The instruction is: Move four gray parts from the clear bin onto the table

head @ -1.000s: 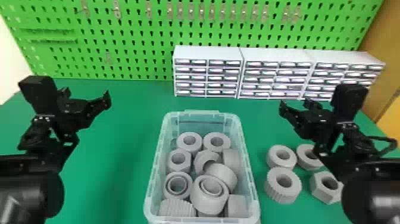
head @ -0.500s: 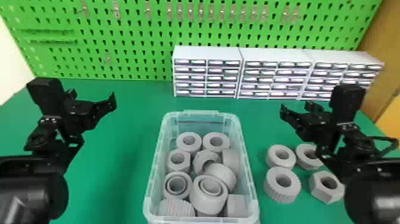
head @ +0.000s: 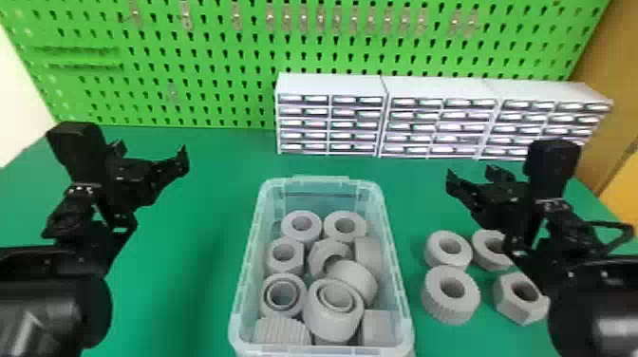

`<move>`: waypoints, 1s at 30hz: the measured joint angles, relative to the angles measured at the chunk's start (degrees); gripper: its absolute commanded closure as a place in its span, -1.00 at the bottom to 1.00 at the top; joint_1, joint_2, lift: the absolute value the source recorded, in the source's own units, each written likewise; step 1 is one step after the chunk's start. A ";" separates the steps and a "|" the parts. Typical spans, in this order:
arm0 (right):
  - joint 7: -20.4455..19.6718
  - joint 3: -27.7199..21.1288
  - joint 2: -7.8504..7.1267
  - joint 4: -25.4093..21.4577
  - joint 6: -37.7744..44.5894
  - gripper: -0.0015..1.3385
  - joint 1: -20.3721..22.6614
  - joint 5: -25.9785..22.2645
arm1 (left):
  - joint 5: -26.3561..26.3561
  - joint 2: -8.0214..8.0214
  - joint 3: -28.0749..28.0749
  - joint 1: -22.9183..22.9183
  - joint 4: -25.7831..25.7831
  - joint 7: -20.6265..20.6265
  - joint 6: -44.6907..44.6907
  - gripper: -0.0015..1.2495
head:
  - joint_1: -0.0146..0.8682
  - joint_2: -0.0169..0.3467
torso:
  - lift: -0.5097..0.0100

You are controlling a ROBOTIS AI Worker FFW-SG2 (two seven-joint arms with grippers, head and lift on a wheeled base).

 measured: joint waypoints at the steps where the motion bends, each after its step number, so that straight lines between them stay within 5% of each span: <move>1: 0.00 -0.01 0.01 0.00 0.01 -0.24 0.02 0.00 | 0.00 0.00 -0.03 0.00 0.00 0.00 0.00 -0.84 | 0.59 -0.76 | 0.77; 30: 0.00 -0.54 0.31 0.00 0.64 -0.24 0.54 0.26 | -0.41 0.04 -0.51 -0.35 -0.01 0.00 0.00 -0.84 | 0.59 -0.76 | 0.77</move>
